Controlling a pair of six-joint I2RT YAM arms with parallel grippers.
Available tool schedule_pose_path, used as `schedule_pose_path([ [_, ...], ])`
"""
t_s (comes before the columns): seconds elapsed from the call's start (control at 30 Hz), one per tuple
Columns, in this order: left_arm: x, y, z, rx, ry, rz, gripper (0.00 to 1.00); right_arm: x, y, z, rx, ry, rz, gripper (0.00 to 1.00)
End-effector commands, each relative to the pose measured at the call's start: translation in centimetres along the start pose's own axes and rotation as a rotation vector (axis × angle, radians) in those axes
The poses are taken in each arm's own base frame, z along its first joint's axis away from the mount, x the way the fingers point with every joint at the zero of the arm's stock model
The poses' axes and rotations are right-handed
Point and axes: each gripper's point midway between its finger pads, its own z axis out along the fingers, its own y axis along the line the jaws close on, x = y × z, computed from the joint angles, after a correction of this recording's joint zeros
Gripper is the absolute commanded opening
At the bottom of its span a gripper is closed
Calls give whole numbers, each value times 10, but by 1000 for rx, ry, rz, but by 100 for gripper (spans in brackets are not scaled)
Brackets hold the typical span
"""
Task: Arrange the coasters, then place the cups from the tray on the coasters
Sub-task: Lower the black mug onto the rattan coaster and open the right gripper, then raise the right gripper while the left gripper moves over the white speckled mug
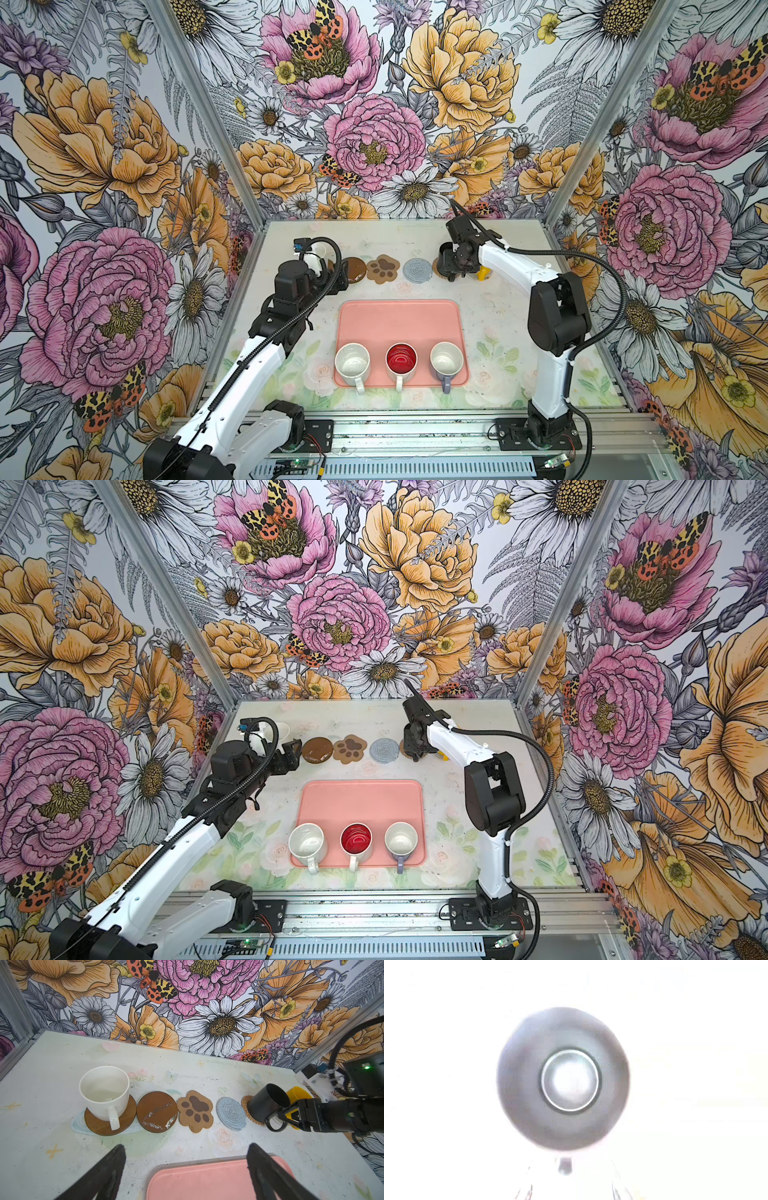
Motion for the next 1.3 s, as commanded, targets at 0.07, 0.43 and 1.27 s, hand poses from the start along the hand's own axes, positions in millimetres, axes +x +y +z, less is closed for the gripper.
schedule_pose_path([
  [0.07, 3, 6, -3, -15, -1, -4, 93, -29, 6, -62, -39, -158, -1, 60],
  [0.43, 5, 6, 2, -21, 16, -15, 92, -46, 20, -188, -154, -544, 88, 62],
  [1.27, 49, -64, -34, -64, 297, 115, 81, 26, 26, -143, -274, -628, 313, 63],
])
